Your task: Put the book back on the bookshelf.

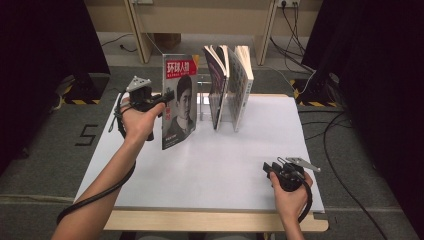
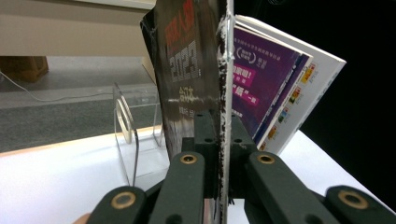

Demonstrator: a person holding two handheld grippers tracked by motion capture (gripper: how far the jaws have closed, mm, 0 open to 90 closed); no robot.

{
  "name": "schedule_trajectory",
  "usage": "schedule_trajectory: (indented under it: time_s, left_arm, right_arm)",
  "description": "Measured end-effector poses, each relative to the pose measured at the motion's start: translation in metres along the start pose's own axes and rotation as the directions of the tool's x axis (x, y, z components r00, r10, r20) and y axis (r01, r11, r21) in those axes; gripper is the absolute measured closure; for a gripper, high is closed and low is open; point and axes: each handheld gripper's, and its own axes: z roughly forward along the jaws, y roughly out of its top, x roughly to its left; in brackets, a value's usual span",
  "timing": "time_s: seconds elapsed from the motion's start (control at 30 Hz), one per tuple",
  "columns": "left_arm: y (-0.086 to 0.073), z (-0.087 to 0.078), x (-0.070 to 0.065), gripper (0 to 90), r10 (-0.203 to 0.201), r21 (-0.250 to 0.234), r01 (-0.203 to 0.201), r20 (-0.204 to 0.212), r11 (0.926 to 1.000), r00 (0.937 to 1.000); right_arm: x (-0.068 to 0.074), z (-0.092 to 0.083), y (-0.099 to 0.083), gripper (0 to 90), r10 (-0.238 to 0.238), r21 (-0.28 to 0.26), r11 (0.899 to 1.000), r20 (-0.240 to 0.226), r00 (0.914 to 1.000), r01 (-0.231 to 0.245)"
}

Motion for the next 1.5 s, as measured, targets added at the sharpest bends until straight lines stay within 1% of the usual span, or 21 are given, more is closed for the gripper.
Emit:
schedule_trajectory:
  time_s: [0.03, 0.13, 0.17, 0.33, 0.37, 0.4, 0.47, 0.5, 0.53, 0.7, 0.73, 0.8, 0.87, 0.93, 1.07, 1.1, 1.17, 1.2, 1.3, 1.4, 1.5]
  left_arm:
    - [0.002, 0.001, 0.0, 86.6, 0.006, 0.002, -0.006, -0.004, 1.0, 1.0]
    - [0.009, 0.003, 0.0, 86.6, 0.007, 0.0, -0.007, -0.01, 1.0, 0.9999]
    - [0.011, 0.004, 0.0, 86.6, 0.01, -0.001, -0.01, -0.015, 0.9999, 0.9998]
    - [0.024, 0.008, 0.002, 86.6, 0.012, -0.014, -0.012, -0.03, 0.9998, 0.9995]
    - [0.026, 0.01, 0.003, 86.6, 0.006, -0.015, -0.006, -0.035, 0.9999, 0.9994]
    - [0.028, 0.011, 0.004, 86.6, 0.003, -0.014, -0.003, -0.041, 0.9999, 0.9992]
    - [0.03, 0.015, 0.005, 86.6, -0.004, -0.01, 0.003, -0.044, 0.9999, 0.999]
    - [0.031, 0.017, 0.005, 86.6, 0.001, -0.008, -0.001, -0.048, 1.0, 0.9989]
    - [0.032, 0.019, 0.005, 86.6, 0.007, -0.006, -0.008, -0.051, 1.0, 0.9987]
    - [0.033, 0.033, 0.004, 86.6, -0.003, -0.016, 0.002, -0.056, 0.9999, 0.9984]
    - [0.033, 0.036, 0.005, 86.6, -0.002, -0.016, 0.002, -0.055, 0.9999, 0.9985]
    - [0.033, 0.041, 0.005, 86.6, -0.001, -0.021, 0.0, -0.057, 0.9998, 0.9984]
    - [0.034, 0.047, 0.005, 86.6, -0.001, -0.026, -0.001, -0.064, 0.9997, 0.9979]
    - [0.034, 0.052, 0.005, 86.6, 0.005, -0.028, -0.007, -0.07, 0.9996, 0.9975]
    - [0.034, 0.061, 0.005, 86.6, 0.017, -0.03, -0.02, -0.086, 0.9993, 0.9962]
    - [0.034, 0.063, 0.006, 86.6, 0.017, -0.032, -0.02, -0.089, 0.9993, 0.9959]
    - [0.034, 0.067, 0.007, 86.6, 0.012, -0.038, -0.015, -0.094, 0.9992, 0.9955]
    - [0.034, 0.069, 0.007, 86.5, 0.009, -0.039, -0.013, -0.096, 0.9992, 0.9954]
    - [0.035, 0.074, 0.011, 86.6, 0.001, -0.055, -0.006, -0.102, 0.9985, 0.9948]
    - [0.035, 0.079, 0.012, 86.6, 0.007, -0.074, -0.016, -0.11, 0.9972, 0.9939]
    - [0.035, 0.085, 0.013, 86.6, 0.013, -0.091, -0.024, -0.115, 0.9956, 0.9933]
  right_arm:
    - [-0.001, 0.0, -0.001, 60.8, -0.006, -0.003, 1.0, -0.002, 1.0, 0.006]
    - [-0.001, 0.0, -0.002, 61.4, 0.013, 0.002, 1.0, 0.0, 0.9999, -0.013]
    - [-0.003, 0.0, -0.002, 61.4, -0.001, -0.002, 1.0, 0.002, 1.0, 0.001]
    - [-0.004, -0.001, -0.003, 61.4, -0.007, -0.005, 1.0, 0.001, 1.0, 0.007]
    - [-0.003, 0.0, -0.003, 61.5, 0.013, -0.002, 1.0, -0.005, 0.9999, -0.013]
    - [-0.004, 0.0, -0.004, 61.7, 0.009, -0.009, 1.0, -0.005, 0.9999, -0.009]
    - [-0.006, 0.0, -0.005, 61.8, 0.002, -0.001, 1.0, -0.005, 1.0, -0.002]
    - [-0.006, 0.0, -0.005, 62.0, -0.004, -0.002, 1.0, 0.0, 1.0, 0.004]
    - [-0.006, 0.0, -0.005, 62.0, 0.002, -0.001, 1.0, -0.003, 1.0, -0.002]
    - [-0.005, 0.0, -0.005, 62.0, -0.002, -0.006, 1.0, -0.005, 1.0, 0.002]
    - [-0.004, -0.001, -0.005, 62.1, -0.002, -0.013, 1.0, -0.004, 1.0, 0.002]
    - [-0.004, -0.003, -0.007, 62.5, -0.017, -0.048, 0.999, 0.016, 0.9997, 0.018]
    - [-0.002, -0.005, -0.007, 62.1, -0.001, -0.049, 0.999, 0.016, 0.9999, 0.002]
    - [-0.002, -0.004, -0.008, 62.0, -0.011, -0.049, 0.999, 0.016, 0.9998, 0.012]
    - [0.0, -0.004, -0.01, 61.9, -0.014, -0.041, 0.999, 0.008, 0.9999, 0.015]
    - [0.001, -0.004, -0.01, 61.8, -0.004, -0.038, 0.999, 0.006, 1.0, 0.004]
    - [0.001, -0.005, -0.01, 61.8, -0.015, -0.045, 0.999, 0.005, 0.9999, 0.016]
    - [0.002, -0.005, -0.01, 61.9, -0.009, -0.044, 0.999, 0.005, 0.9999, 0.009]
    - [-0.001, -0.005, -0.01, 61.9, -0.017, -0.05, 0.999, 0.006, 0.9998, 0.017]
    - [-0.002, -0.005, -0.011, 61.9, -0.005, -0.048, 0.999, 0.008, 1.0, 0.005]
    - [-0.001, -0.005, -0.01, 62.0, -0.016, -0.051, 0.999, 0.011, 0.9998, 0.017]
